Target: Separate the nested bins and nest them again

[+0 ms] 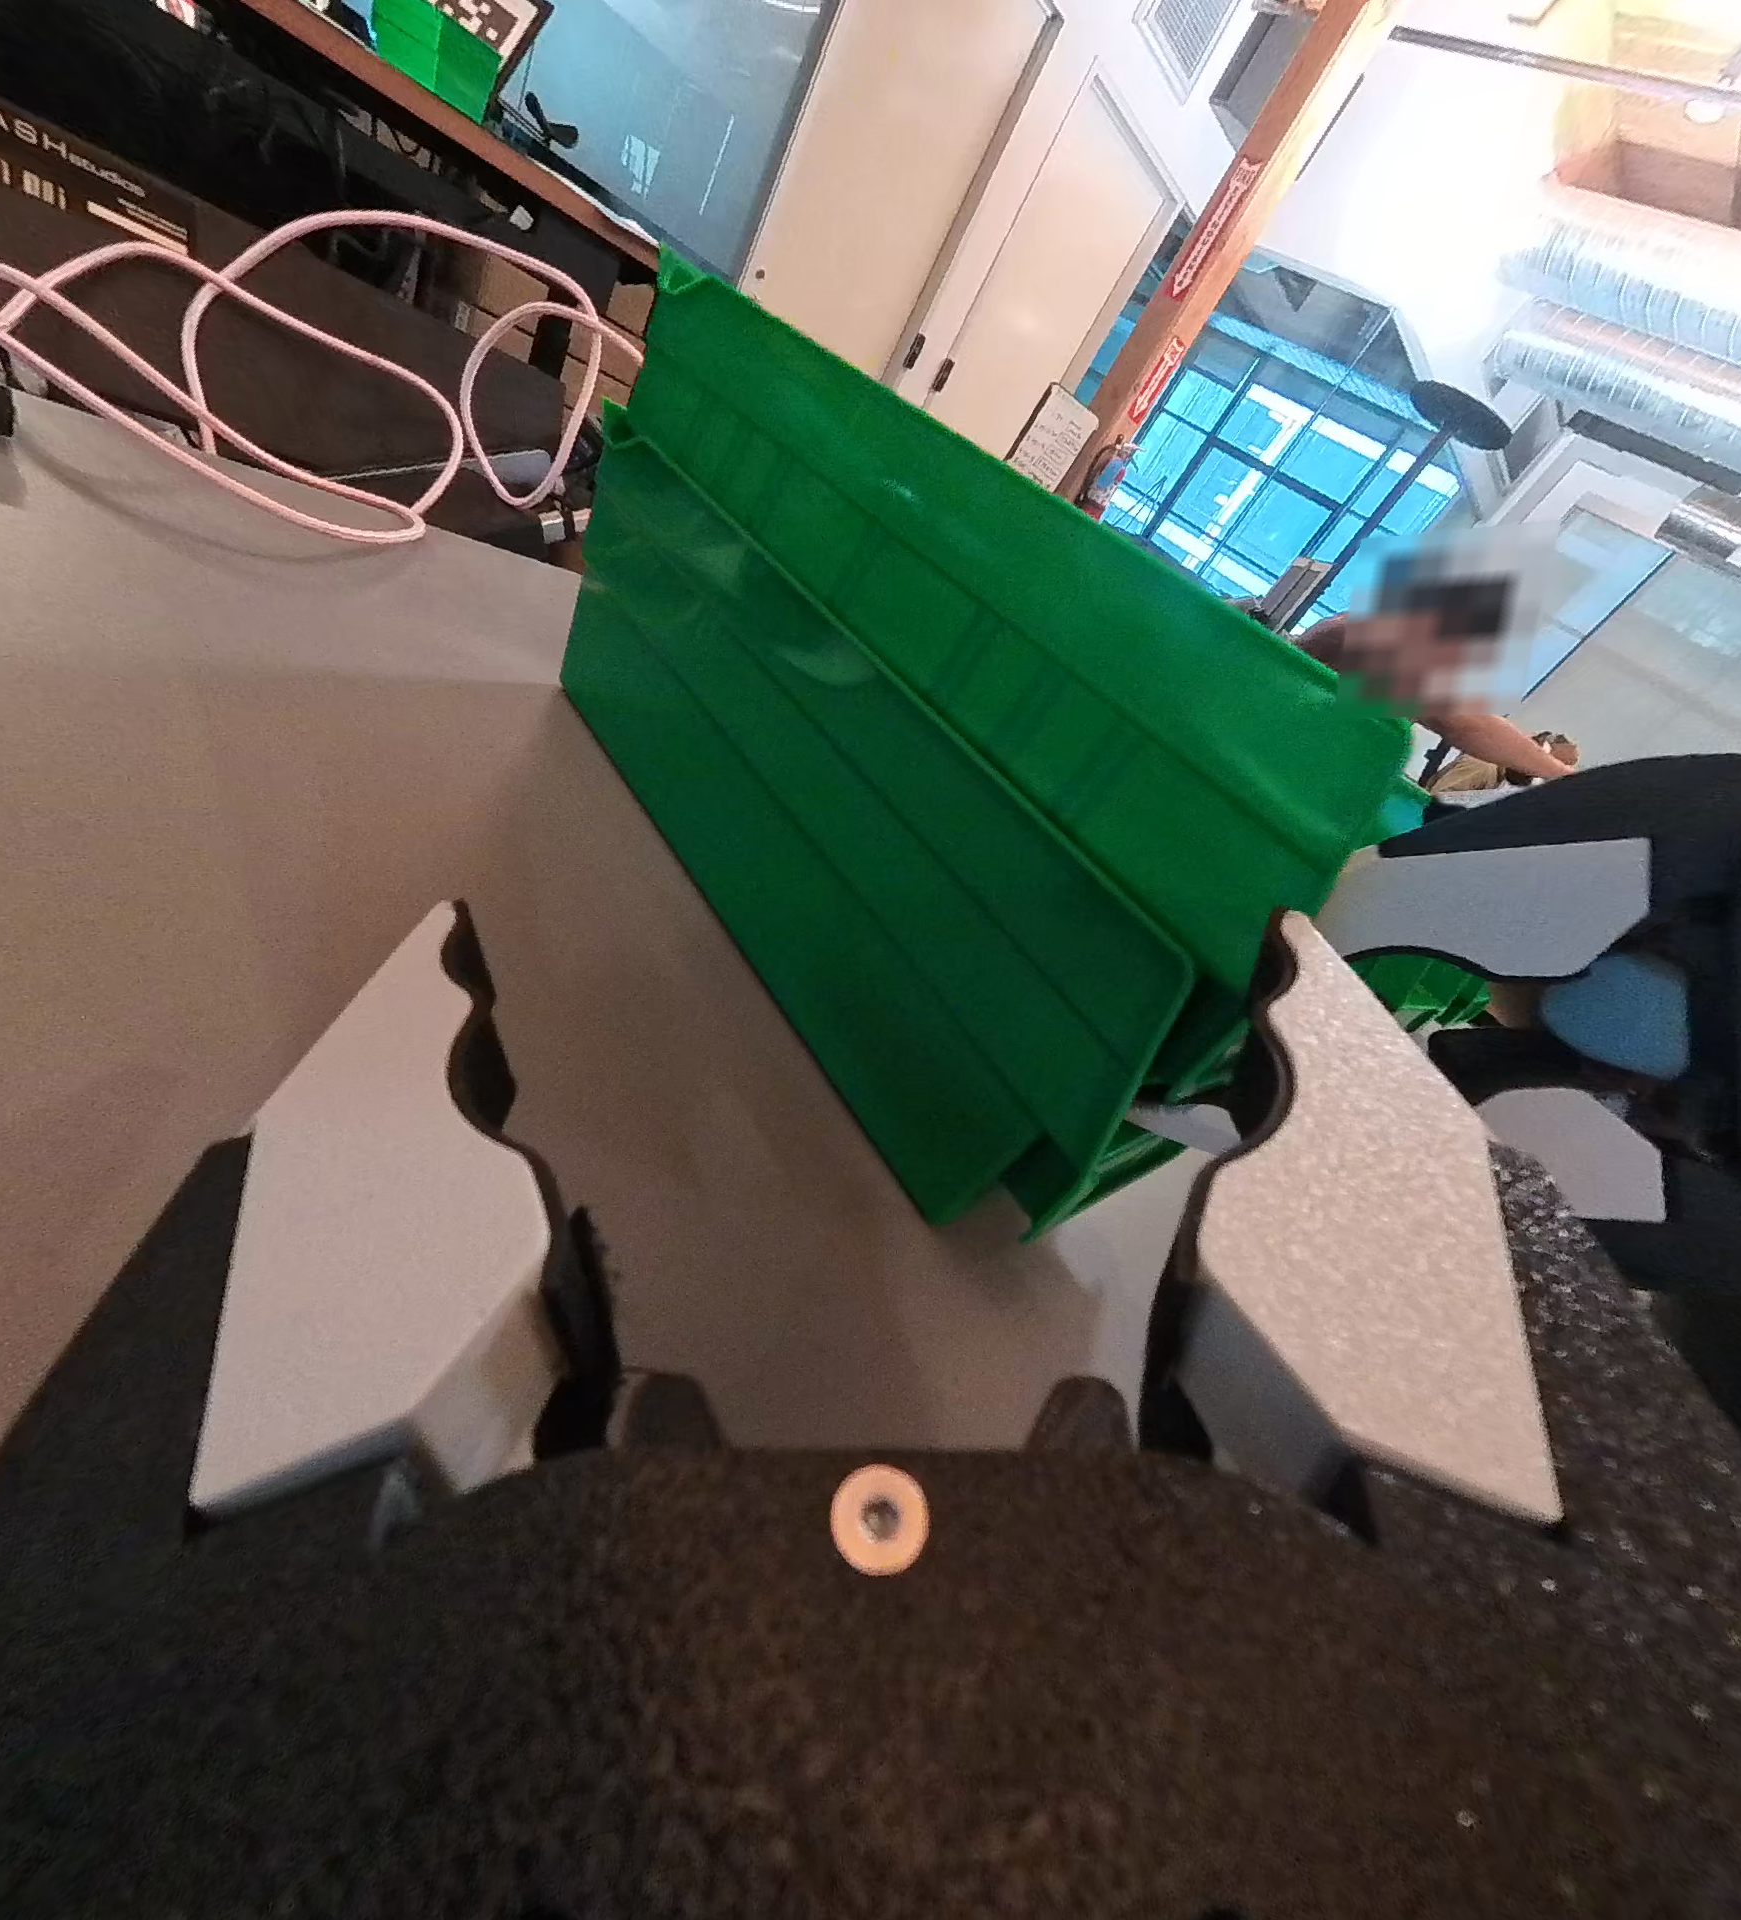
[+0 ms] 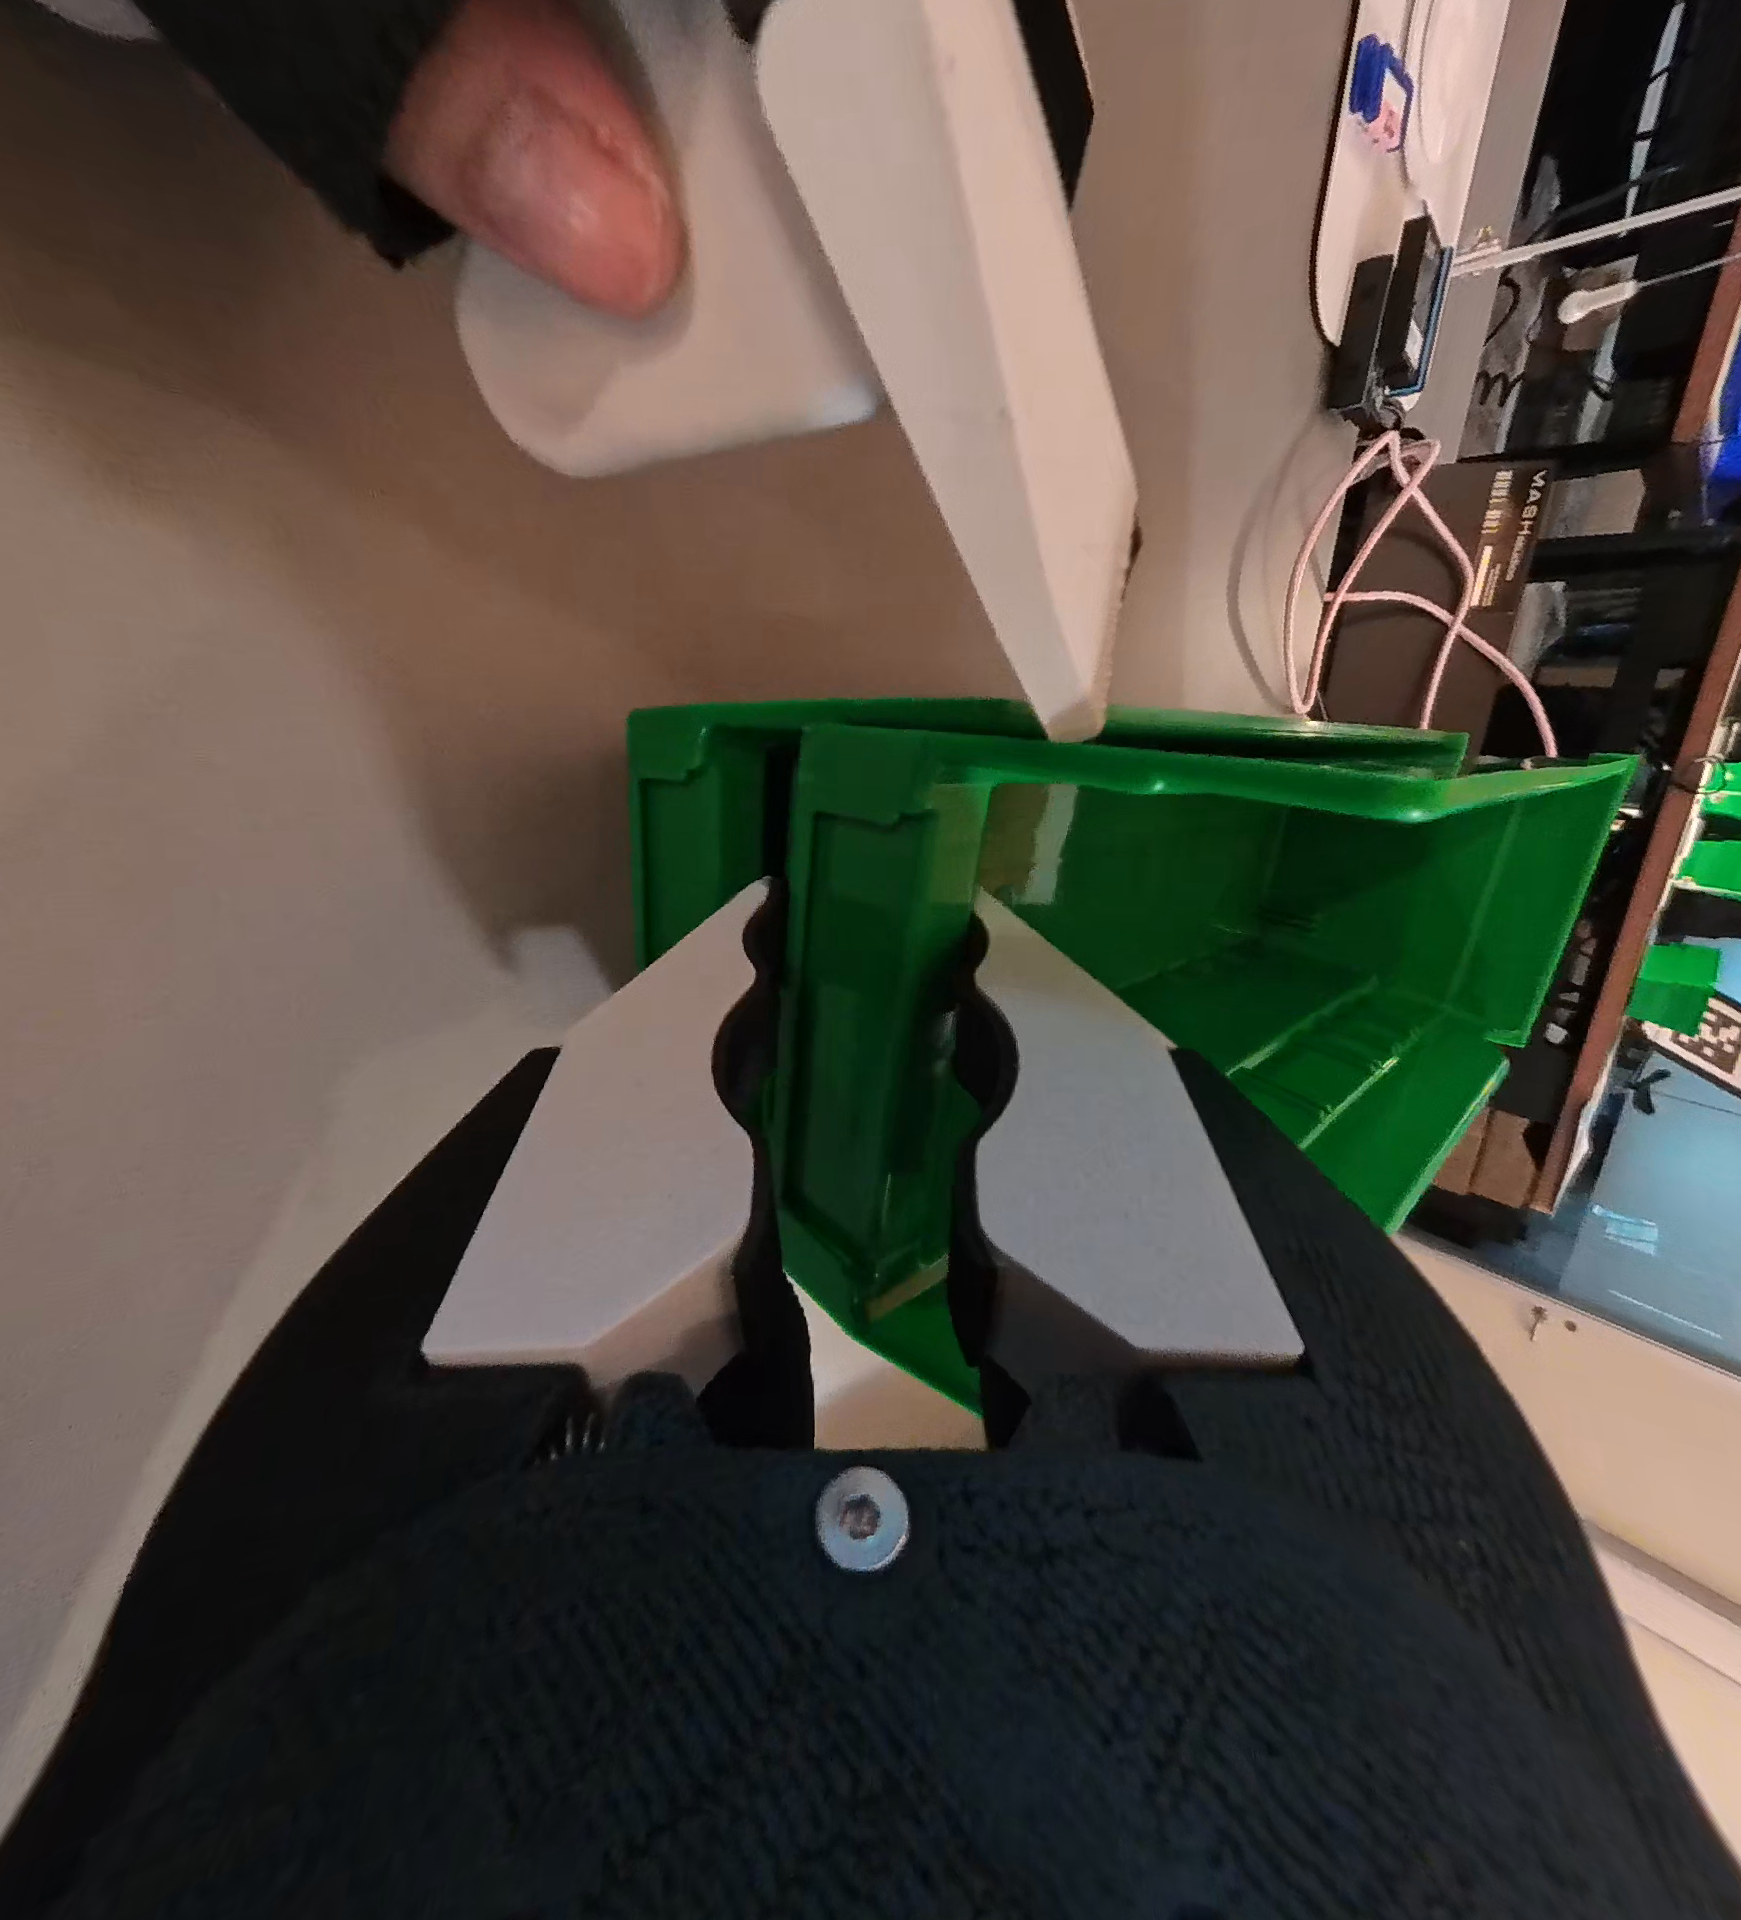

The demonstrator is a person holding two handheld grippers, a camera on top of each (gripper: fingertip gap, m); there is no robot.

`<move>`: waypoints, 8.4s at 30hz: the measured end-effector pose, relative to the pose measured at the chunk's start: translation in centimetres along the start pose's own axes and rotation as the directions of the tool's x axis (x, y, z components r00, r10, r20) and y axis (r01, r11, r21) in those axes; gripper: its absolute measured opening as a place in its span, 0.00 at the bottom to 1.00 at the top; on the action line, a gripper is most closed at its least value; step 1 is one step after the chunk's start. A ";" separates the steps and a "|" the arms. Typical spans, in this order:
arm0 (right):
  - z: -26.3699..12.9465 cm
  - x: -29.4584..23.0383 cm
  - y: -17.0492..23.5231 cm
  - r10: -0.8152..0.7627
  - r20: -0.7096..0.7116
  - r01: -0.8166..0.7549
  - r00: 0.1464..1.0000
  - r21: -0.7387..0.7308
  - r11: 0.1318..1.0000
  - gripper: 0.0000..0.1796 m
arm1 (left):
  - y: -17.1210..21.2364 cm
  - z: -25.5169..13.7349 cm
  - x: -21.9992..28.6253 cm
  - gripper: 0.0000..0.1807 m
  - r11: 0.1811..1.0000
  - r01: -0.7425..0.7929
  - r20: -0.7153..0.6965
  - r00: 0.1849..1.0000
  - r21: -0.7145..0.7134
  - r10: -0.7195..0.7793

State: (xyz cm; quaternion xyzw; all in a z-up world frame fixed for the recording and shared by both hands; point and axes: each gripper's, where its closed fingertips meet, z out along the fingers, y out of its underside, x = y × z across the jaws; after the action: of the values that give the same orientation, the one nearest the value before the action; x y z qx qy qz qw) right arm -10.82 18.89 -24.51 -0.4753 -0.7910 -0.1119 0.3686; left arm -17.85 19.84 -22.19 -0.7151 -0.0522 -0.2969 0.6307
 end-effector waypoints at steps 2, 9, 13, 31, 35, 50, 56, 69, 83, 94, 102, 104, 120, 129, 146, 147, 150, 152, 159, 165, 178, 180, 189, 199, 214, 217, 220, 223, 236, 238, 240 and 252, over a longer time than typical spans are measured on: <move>0.0 0.3 0.0 -0.008 -0.022 0.008 1.000 0.000 1.000 0.20 | 0.0 0.0 0.0 0.77 1.000 0.000 0.002 1.000 0.001 0.000; -3.2 1.5 -0.5 0.135 -0.098 -0.115 0.986 0.185 0.976 0.34 | -1.0 -0.7 -0.8 0.78 0.998 -0.024 0.053 0.998 0.050 0.021; -6.8 2.5 0.5 0.335 -0.136 -0.249 0.932 0.433 0.867 0.35 | -1.9 -1.9 -2.7 0.79 0.990 -0.120 0.220 0.970 0.076 0.101; -5.8 -0.3 -2.4 0.375 -0.208 -0.171 0.903 0.627 0.760 0.34 | 0.3 -6.4 -7.4 0.72 0.920 -0.276 0.671 0.630 -0.277 0.391; -4.4 0.3 -2.0 0.317 -0.191 -0.177 0.929 0.524 0.833 0.31 | 0.4 -5.7 -7.2 0.72 0.916 -0.285 0.656 0.639 -0.282 0.401; -2.1 1.1 4.5 0.250 -0.234 -0.174 0.939 0.301 0.938 0.21 | 0.5 -4.8 -6.8 0.71 0.920 -0.284 0.618 0.682 -0.269 0.391; -2.4 0.9 4.2 0.135 -0.322 -0.032 0.937 0.305 0.952 0.19 | 0.4 -4.8 -6.7 0.70 0.926 -0.281 0.615 0.692 -0.252 0.377; -2.2 0.7 5.5 0.064 -0.434 0.072 0.899 0.288 0.955 0.17 | 0.4 -4.8 -6.6 0.70 0.929 -0.279 0.612 0.698 -0.245 0.371; -14.5 4.7 23.4 0.830 -0.456 -0.539 0.322 0.633 0.556 0.44 | 0.4 -4.6 -6.6 0.70 0.930 -0.277 0.604 0.707 -0.241 0.367; -10.4 1.3 34.7 0.914 -0.402 -0.840 0.047 0.479 0.254 0.88 | 0.3 -4.5 -6.4 0.69 0.936 -0.272 0.597 0.720 -0.225 0.353; -11.5 3.5 34.9 0.905 -0.409 -0.855 0.116 0.423 0.300 0.82 | 0.3 -4.6 -6.4 0.69 0.939 -0.267 0.594 0.727 -0.216 0.344; -10.8 4.4 34.5 0.917 -0.339 -0.906 0.208 0.287 0.312 0.72 | 0.3 -4.5 -6.4 0.69 0.939 -0.266 0.594 0.727 -0.218 0.344; -3.2 5.1 36.4 0.956 -0.205 -0.910 0.210 -0.399 0.114 0.02 | 0.2 -4.5 -6.3 0.69 0.948 -0.251 0.583 0.747 -0.198 0.319; -7.9 15.5 20.3 0.955 -0.060 -0.957 0.290 -0.030 0.289 0.01 | -0.1 -4.4 -6.1 0.68 0.957 -0.242 0.568 0.771 -0.158 0.289; -7.0 14.2 4.8 0.985 0.005 -0.964 0.170 -0.207 0.167 0.01 | -0.9 -4.9 -5.9 0.67 0.984 -0.172 0.518 0.838 -0.046 0.170; -7.0 14.2 4.4 0.987 0.009 -0.967 0.159 -0.201 0.157 0.01 | -0.9 -4.9 -5.9 0.67 0.984 -0.170 0.516 0.840 -0.043 0.168; -6.7 13.6 2.9 0.991 0.043 -0.966 0.129 -0.220 0.135 0.02 | -0.9 -4.9 -5.8 0.67 0.985 -0.170 0.512 0.843 -0.040 0.166; -6.9 13.8 2.1 0.989 0.067 -0.967 0.131 -0.210 0.143 0.01 | -0.8 -4.8 -5.7 0.67 0.984 -0.175 0.513 0.841 -0.044 0.172; -9.5 15.3 0.9 0.981 0.106 -0.980 0.161 -0.102 0.172 0.01 | -0.7 -4.6 -5.6 0.67 0.984 -0.169 0.506 0.845 -0.048 0.170; -6.9 12.9 0.8 0.982 0.140 -0.967 0.130 -0.202 0.157 0.03 | -0.7 -4.5 -5.4 0.67 0.982 -0.182 0.505 0.844 -0.049 0.181; -6.0 13.6 11.3 0.973 -0.137 -0.960 0.186 -0.236 0.151 0.02 | -0.7 -4.5 -5.5 0.66 0.986 -0.163 0.497 0.853 -0.039 0.161; -5.4 13.3 11.1 0.969 -0.114 -0.948 0.220 -0.257 0.185 0.02 | -0.7 -4.5 -5.5 0.66 0.986 -0.164 0.497 0.852 -0.039 0.161; -2.3 12.6 11.0 0.943 -0.158 -0.921 0.294 -0.312 0.234 0.02 | -0.7 -4.4 -5.5 0.66 0.987 -0.159 0.493 0.856 -0.038 0.157; -0.1 11.6 11.7 0.938 -0.165 -0.910 0.305 -0.342 0.236 0.02 | -0.7 -4.4 -5.5 0.66 0.987 -0.156 0.491 0.858 -0.035 0.153; 0.1 12.3 12.5 0.918 -0.163 -0.914 0.362 -0.258 0.314 0.12 | -0.7 -4.3 -5.5 0.66 0.985 -0.165 0.493 0.854 -0.043 0.164; -0.9 14.0 12.0 0.899 -0.168 -0.914 0.404 -0.118 0.388 0.30 | -0.7 -4.4 -5.4 0.66 0.986 -0.163 0.489 0.858 -0.036 0.160; -4.3 16.3 9.8 0.916 -0.076 -0.902 0.394 0.161 0.401 0.35 | -0.7 -4.4 -5.4 0.66 0.987 -0.157 0.485 0.861 -0.033 0.154; -9.9 17.2 10.1 0.902 -0.061 -0.800 0.427 0.439 0.408 0.35 | -0.8 -4.4 -5.3 0.66 0.987 -0.161 0.482 0.863 -0.027 0.154; -22.8 2.6 45.1 0.788 -0.615 -0.587 0.018 0.632 0.507 0.81 | -1.1 -4.6 -5.5 0.67 0.991 -0.136 0.476 0.872 0.009 0.115; -21.4 0.1 49.4 0.806 -0.589 -0.673 -0.052 0.617 0.408 0.89 | -1.3 -4.7 -5.5 0.67 0.992 -0.127 0.471 0.876 0.029 0.098; -19.5 -1.4 51.7 0.842 -0.533 -0.740 -0.082 0.598 0.307 0.89 | -1.5 -4.9 -5.5 0.66 0.992 -0.112 0.465 0.882 0.053 0.075; -11.2 6.4 55.2 0.937 -0.326 -0.991 0.124 -0.005 0.130 0.89 | -1.5 -4.9 -5.2 0.65 0.989 -0.141 0.478 0.873 0.047 0.102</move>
State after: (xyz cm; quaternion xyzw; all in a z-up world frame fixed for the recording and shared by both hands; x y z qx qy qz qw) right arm 38.84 46.17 -21.83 -0.8939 -0.2199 0.0106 0.3906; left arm -24.58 17.10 -23.30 -0.7417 -0.1716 -0.0705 0.6446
